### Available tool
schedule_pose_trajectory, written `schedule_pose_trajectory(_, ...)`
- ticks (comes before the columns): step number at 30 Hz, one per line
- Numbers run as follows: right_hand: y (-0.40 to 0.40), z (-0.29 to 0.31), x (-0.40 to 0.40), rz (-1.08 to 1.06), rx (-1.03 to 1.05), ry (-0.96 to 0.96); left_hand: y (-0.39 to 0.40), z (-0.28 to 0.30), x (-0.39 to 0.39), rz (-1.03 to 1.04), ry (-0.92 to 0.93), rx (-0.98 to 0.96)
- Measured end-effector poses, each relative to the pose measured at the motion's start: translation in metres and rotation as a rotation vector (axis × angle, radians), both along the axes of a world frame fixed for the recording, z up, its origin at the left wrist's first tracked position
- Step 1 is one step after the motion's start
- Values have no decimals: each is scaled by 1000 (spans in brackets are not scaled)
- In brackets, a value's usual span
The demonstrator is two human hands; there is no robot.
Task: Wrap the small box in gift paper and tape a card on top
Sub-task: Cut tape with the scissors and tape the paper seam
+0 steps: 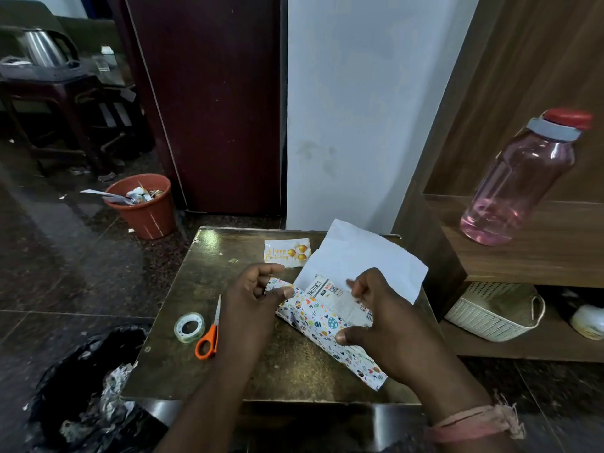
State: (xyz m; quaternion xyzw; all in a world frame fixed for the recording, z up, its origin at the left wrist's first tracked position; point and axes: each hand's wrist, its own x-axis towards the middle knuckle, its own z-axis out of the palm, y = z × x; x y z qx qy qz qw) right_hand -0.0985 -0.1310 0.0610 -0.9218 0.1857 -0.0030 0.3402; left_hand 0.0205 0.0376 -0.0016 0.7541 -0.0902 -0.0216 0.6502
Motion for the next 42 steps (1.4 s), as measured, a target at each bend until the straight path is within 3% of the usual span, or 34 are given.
schedule_pose_trajectory(11,-8,-4,2,2,64,19,-7,-2,-9,66,16,-44)
schedule_pose_trajectory(15,-9,-6,4,-7,76,29,-13,0,-27,225,-275,323)
schedule_pose_trajectory(19,-10,-7,7,-22,51,41,-14,6,-49,121,-512,345)
schedule_pose_trajectory(23,-11,-7,9,-25,48,46,-7,-9,-54,-102,-533,375)
schedule_pose_trajectory(28,-12,-6,8,-31,65,29,-7,-11,-49,-151,-528,405)
schedule_pose_trajectory(34,-16,0,4,-60,277,-79,-5,-7,-47,-207,-536,499)
schedule_pose_trajectory(42,-1,14,6,-116,236,12,-6,3,-50,-200,-476,593)
